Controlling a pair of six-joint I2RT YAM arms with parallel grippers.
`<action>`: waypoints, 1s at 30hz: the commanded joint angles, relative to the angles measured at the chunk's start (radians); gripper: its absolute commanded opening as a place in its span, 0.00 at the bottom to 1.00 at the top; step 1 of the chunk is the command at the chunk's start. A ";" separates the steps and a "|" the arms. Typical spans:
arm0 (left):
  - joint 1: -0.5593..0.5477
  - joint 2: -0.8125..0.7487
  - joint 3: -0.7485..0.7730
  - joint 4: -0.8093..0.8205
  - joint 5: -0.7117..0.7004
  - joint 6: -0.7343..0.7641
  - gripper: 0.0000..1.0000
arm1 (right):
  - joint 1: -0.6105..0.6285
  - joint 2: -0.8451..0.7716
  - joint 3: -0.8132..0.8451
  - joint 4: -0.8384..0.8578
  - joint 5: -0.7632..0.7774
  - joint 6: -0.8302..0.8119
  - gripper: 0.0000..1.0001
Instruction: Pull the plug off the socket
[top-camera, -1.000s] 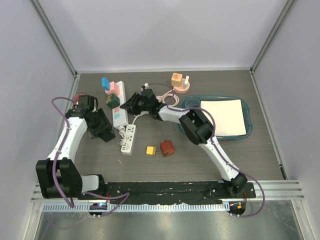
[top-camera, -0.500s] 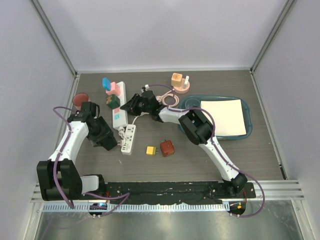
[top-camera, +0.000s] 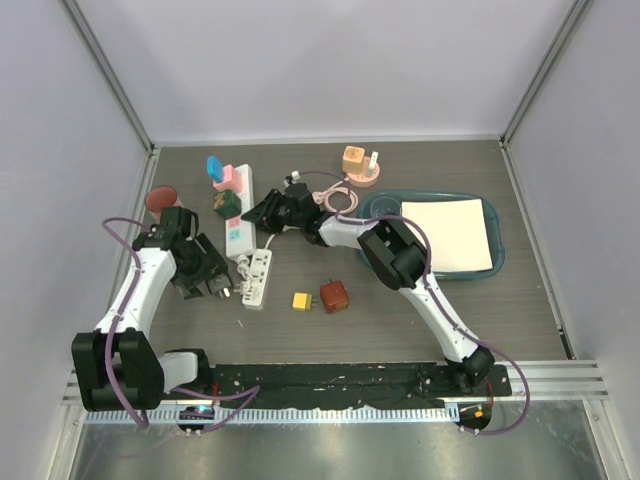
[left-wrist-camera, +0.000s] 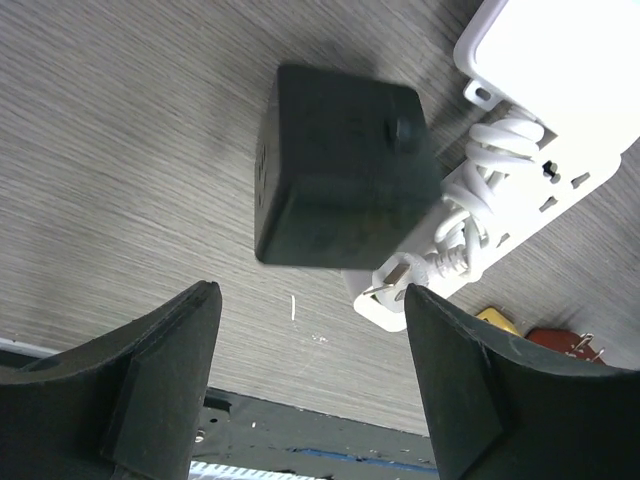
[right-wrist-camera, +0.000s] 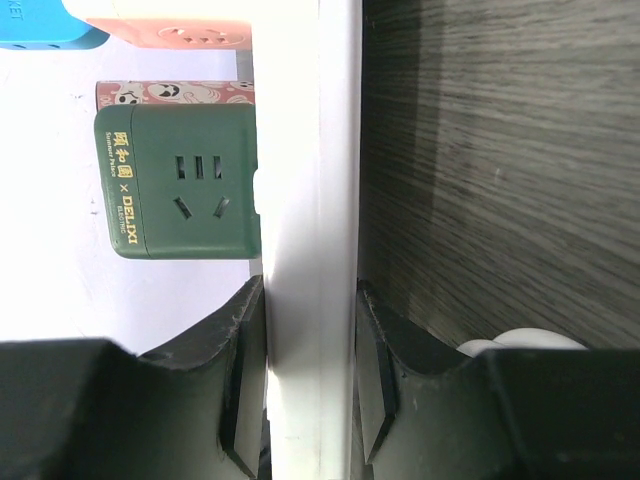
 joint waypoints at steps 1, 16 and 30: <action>-0.002 -0.005 0.004 0.042 0.005 -0.035 0.78 | 0.001 -0.094 -0.021 0.043 -0.006 0.022 0.01; -0.001 0.041 0.242 0.194 -0.022 0.123 0.86 | 0.014 -0.126 -0.046 0.150 -0.083 0.064 0.01; -0.002 0.344 0.495 0.318 0.105 0.226 0.92 | 0.014 -0.175 -0.070 0.208 -0.129 0.108 0.01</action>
